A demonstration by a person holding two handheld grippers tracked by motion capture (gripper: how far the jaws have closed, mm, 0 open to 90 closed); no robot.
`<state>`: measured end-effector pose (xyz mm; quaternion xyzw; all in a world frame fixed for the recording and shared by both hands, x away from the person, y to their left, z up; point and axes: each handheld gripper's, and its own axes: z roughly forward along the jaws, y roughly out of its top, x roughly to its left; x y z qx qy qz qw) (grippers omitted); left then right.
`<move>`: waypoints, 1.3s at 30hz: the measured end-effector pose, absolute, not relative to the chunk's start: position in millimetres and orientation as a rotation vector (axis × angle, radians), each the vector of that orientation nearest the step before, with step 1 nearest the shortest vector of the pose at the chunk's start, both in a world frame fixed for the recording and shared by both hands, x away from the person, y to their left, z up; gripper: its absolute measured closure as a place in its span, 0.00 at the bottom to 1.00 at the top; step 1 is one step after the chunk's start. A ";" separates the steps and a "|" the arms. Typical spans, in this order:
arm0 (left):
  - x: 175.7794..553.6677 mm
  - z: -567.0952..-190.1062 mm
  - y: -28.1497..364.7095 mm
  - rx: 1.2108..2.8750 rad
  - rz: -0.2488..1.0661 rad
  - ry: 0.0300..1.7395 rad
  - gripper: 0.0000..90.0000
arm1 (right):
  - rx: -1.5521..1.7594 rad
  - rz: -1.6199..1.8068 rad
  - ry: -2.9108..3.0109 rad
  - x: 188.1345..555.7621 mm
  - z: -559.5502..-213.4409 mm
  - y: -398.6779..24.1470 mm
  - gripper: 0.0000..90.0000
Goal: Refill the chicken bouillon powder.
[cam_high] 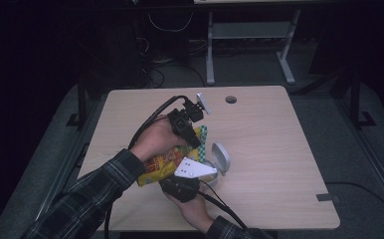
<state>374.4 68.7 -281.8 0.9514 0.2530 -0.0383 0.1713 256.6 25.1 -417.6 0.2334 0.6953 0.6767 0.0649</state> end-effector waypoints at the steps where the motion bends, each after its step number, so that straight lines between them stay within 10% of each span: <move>1: 374.4 -282.3 68.0 2.703 -0.105 0.721 1.00 | 0.707 2.043 2.097 257.1 -417.9 25.1 1.00; 39: 376.4 -278.4 63.6 2.728 -0.075 0.705 1.00 | 0.726 2.074 2.086 260.2 -415.3 22.7 1.00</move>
